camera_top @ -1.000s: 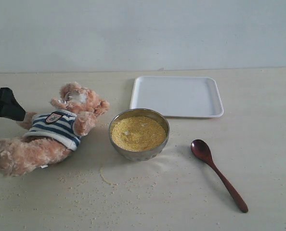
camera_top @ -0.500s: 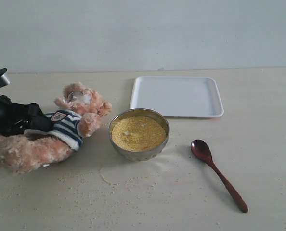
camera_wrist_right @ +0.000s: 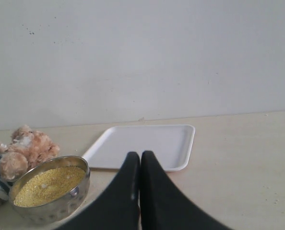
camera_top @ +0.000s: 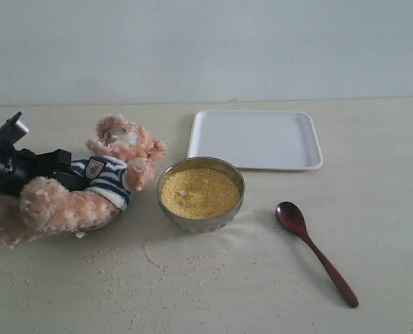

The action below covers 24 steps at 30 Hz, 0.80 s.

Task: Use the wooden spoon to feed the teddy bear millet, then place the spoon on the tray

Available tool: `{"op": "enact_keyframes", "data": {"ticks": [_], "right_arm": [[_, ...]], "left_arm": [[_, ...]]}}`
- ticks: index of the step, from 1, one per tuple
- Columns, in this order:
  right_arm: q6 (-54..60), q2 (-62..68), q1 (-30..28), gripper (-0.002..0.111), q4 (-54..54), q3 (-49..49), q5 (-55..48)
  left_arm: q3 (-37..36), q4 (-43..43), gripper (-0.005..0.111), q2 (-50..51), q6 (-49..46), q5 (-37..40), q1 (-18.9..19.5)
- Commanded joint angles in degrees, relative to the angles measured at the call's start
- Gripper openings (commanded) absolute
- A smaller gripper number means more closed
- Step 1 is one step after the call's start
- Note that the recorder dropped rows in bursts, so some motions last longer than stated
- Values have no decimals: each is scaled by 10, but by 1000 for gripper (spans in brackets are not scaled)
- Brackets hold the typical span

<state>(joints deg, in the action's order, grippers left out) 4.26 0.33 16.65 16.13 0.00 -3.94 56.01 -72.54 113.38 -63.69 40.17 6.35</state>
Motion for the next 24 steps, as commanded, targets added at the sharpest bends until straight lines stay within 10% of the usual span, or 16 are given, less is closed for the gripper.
{"op": "enact_keyframes", "data": {"ticks": [1, 24], "right_arm": [[1, -3, -1, 0, 0, 0, 6], [1, -3, -1, 0, 0, 0, 22]], "left_arm": [[0, -45, 5, 7, 0, 5, -2], [-98, 43, 5, -220, 41, 68, 69]]}}
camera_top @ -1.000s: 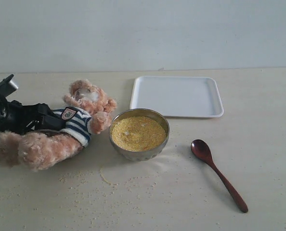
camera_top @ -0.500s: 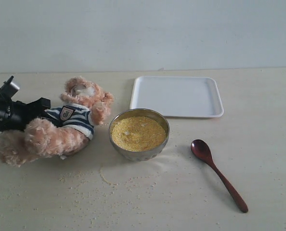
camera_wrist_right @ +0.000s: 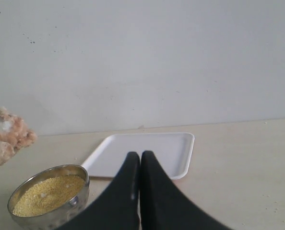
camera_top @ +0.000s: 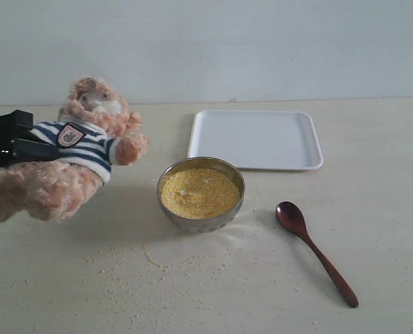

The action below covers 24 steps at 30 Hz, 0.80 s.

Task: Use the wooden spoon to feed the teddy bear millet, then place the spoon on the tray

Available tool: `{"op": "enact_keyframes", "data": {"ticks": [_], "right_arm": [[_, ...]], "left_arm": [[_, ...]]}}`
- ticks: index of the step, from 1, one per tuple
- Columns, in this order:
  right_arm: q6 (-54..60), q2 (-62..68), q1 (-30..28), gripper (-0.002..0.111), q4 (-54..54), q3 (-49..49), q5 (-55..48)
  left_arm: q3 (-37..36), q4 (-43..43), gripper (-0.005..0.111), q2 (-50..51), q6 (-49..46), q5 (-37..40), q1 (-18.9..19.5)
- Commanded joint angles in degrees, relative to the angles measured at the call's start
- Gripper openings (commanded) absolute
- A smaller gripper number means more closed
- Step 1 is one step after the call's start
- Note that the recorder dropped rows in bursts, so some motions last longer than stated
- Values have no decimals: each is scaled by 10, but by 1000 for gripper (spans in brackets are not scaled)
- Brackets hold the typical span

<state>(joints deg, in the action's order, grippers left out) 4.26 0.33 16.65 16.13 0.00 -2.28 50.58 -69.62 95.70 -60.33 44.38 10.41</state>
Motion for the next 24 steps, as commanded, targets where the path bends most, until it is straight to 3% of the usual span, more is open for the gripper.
{"op": "enact_keyframes", "data": {"ticks": [1, 11, 24], "right_arm": [[1, -3, -1, 0, 0, 0, 6], [2, -3, -1, 0, 0, 0, 6], [2, -3, -1, 0, 0, 0, 6]], "left_arm": [[-57, 8, 5, -51, 8, 30, 32], [-192, -35, 5, -149, -39, 53, 39], [-260, -26, 5, -278, -18, 61, 39]]}}
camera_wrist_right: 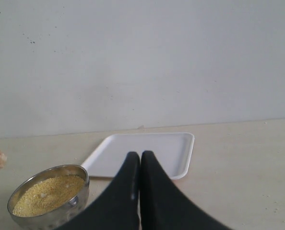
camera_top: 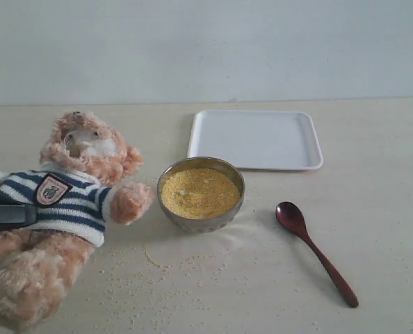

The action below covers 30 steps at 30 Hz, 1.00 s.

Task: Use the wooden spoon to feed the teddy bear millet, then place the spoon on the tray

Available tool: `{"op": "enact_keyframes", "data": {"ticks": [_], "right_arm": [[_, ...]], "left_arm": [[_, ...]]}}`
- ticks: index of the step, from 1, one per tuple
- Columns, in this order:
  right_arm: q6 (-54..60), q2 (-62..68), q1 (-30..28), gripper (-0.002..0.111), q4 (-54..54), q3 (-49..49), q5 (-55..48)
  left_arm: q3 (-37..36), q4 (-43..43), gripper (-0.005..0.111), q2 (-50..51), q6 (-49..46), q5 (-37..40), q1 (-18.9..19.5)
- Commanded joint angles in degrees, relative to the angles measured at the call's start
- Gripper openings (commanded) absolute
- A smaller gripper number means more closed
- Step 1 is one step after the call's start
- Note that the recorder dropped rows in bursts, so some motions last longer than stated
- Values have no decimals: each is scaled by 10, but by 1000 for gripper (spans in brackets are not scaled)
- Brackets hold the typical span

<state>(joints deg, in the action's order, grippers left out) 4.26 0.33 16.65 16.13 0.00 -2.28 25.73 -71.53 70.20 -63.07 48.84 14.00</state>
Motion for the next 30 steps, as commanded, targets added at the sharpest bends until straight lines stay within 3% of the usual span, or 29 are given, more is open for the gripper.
{"op": "enact_keyframes", "data": {"ticks": [1, 30], "right_arm": [[2, -3, -1, 0, 0, 0, 6], [2, -3, -1, 0, 0, 0, 6]], "left_arm": [[-16, -7, 5, -25, 9, 26, 3], [-43, 55, 5, -25, 41, 6, 3]]}}
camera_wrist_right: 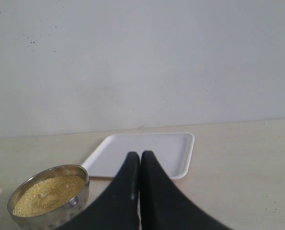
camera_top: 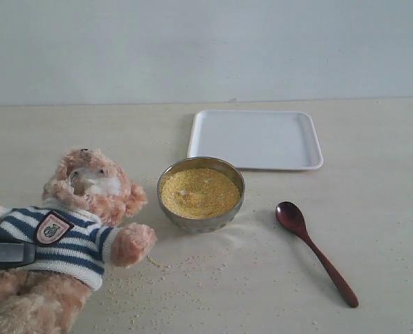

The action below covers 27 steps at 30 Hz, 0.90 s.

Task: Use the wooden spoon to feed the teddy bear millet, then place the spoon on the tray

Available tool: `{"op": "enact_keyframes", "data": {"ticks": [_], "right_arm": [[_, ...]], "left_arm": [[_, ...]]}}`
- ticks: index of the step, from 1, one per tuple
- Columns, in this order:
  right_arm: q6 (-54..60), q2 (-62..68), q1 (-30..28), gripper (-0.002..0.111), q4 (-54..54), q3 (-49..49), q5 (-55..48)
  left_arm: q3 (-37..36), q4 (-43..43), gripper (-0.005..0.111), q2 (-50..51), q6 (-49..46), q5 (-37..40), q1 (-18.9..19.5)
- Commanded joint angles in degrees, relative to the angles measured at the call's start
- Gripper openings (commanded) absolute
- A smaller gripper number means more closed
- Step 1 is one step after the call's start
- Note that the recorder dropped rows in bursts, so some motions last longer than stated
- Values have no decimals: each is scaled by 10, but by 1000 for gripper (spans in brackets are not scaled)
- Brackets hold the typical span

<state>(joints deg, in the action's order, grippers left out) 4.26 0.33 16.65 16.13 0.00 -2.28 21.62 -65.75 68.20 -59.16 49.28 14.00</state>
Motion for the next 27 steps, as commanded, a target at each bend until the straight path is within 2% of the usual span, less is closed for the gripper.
{"op": "enact_keyframes", "data": {"ticks": [1, 20, 27], "right_arm": [[2, -3, -1, 0, 0, 0, 6], [2, -3, -1, 0, 0, 0, 6], [2, -3, -1, 0, 0, 0, 6]], "left_arm": [[-2, -3, 5, -5, 2, 2, 3], [-2, 4, 5, -5, 4, 3, 3], [-2, 3, 5, -50, 3, 37, 61]]}}
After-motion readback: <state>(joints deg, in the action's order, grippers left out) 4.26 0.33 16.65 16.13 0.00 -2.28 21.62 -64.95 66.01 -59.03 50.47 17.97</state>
